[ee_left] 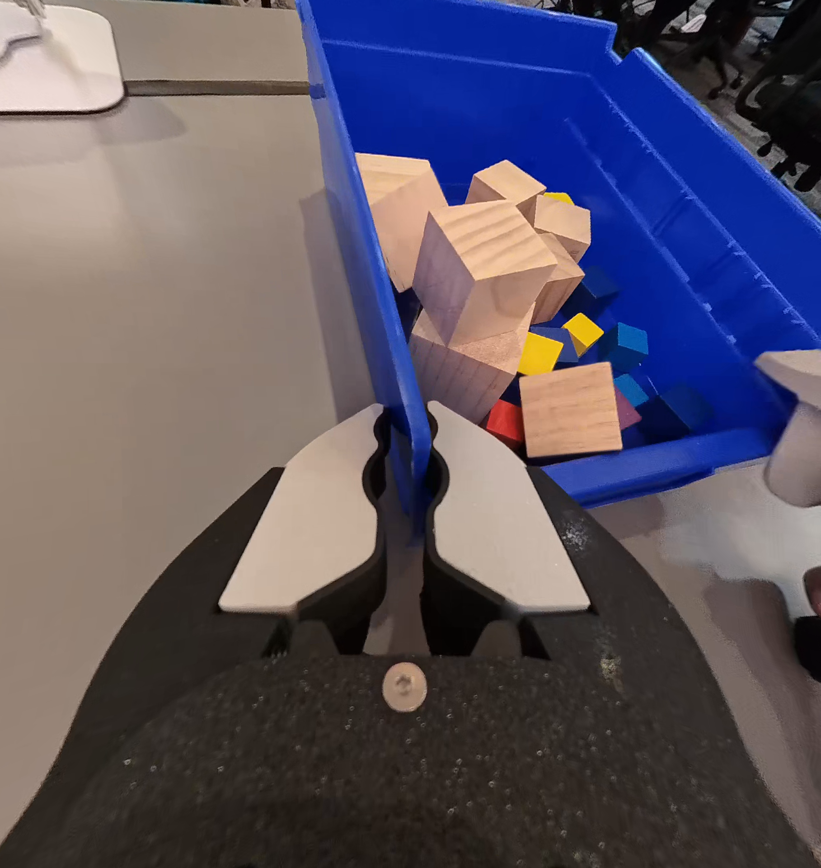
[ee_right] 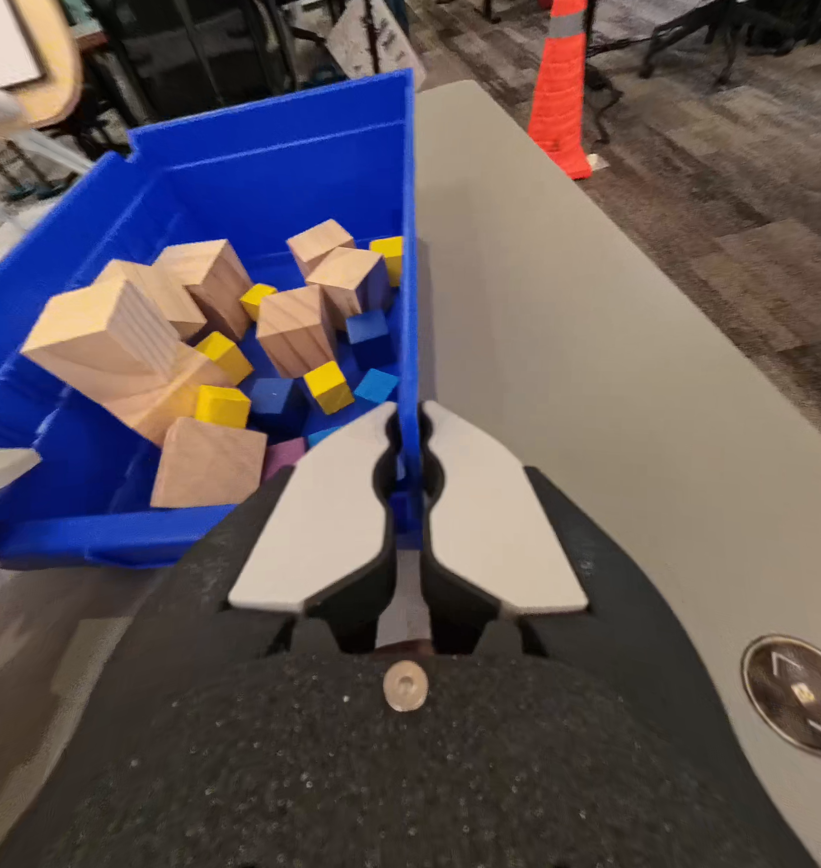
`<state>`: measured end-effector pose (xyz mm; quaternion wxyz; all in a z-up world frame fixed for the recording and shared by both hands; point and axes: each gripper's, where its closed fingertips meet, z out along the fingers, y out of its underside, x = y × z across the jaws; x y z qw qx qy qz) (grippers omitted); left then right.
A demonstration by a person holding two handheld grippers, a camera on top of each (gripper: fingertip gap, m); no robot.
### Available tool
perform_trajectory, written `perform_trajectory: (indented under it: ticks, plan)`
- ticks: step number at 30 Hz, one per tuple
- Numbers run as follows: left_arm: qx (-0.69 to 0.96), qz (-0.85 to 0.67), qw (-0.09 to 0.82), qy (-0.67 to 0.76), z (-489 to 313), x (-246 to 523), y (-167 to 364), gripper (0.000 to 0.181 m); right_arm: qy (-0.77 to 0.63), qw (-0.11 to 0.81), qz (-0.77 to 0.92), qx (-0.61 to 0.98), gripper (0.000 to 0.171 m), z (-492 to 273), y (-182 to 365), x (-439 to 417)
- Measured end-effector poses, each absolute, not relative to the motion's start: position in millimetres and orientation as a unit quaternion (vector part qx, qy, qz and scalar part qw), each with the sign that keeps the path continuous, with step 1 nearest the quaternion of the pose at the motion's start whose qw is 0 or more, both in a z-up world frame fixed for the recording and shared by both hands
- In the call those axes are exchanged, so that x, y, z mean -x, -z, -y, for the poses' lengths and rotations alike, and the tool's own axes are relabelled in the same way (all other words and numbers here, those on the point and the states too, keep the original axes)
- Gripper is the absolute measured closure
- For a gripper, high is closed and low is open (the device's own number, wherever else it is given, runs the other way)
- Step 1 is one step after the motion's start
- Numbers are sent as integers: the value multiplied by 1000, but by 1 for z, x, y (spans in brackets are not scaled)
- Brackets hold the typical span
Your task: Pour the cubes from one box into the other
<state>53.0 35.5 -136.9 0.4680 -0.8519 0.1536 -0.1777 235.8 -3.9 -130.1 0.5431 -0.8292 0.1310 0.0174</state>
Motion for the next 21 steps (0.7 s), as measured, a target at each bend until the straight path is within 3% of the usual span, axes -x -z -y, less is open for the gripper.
perform_trajectory:
  ticks: [5, 11, 17, 21]
  plan:
    - [837, -161, 498, 159, -32, -16, 117, 171, -3, 548, -107, 829, 169, 8, 113, -200]
    - [827, -117, 540, 104, -36, 99, 82, 176, -22, 593, -66, 803, 169, -10, 78, -89]
    - [832, -55, 548, 67, -40, 220, 89, 177, -63, 576, -45, 814, 169, -36, 92, 29]
    - [839, -48, 540, 55, -49, 257, 105, 178, -67, 560, -47, 824, 169, -44, 110, 66]
